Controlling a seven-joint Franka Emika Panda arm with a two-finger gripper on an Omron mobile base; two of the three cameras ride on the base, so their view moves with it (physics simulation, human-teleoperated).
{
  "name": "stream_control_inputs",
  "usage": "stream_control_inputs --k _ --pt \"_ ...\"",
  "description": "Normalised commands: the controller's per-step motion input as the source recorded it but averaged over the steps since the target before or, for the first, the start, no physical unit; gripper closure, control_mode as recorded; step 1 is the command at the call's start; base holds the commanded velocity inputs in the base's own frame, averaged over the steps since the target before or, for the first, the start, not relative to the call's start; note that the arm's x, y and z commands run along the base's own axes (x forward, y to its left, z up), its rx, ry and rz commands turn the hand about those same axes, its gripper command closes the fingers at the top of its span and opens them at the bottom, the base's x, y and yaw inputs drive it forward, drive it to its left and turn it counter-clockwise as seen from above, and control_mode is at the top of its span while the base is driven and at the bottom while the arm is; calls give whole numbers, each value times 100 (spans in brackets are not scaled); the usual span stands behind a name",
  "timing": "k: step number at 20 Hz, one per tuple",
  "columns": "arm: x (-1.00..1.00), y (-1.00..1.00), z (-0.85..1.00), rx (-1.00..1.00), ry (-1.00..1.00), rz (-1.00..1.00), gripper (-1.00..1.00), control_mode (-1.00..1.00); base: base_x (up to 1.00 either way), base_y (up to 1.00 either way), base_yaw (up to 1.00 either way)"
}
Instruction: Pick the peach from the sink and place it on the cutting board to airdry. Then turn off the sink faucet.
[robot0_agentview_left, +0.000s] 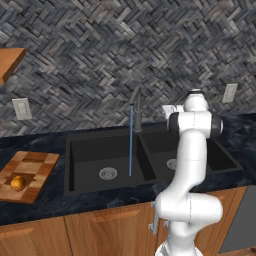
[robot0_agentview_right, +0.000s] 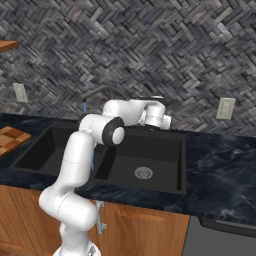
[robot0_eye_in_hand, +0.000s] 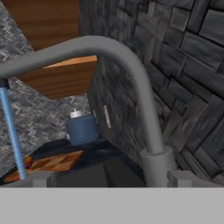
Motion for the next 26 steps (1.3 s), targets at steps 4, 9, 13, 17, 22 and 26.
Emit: stream_control_inputs --k 4,9,13,17,22,26 --pt "25 38 1 0 -1 6 -100 -100 0 0 0" --pt "37 68 1 0 0 8 -100 -100 0 0 0" --pt "46 85 0 0 0 9 -100 -100 0 0 0" --pt "48 99 0 -2 0 9 -100 -100 0 0 0" --pt "42 89 0 -4 0 8 -100 -100 0 0 0" --pt "35 34 0 0 0 6 -100 -100 0 0 0"
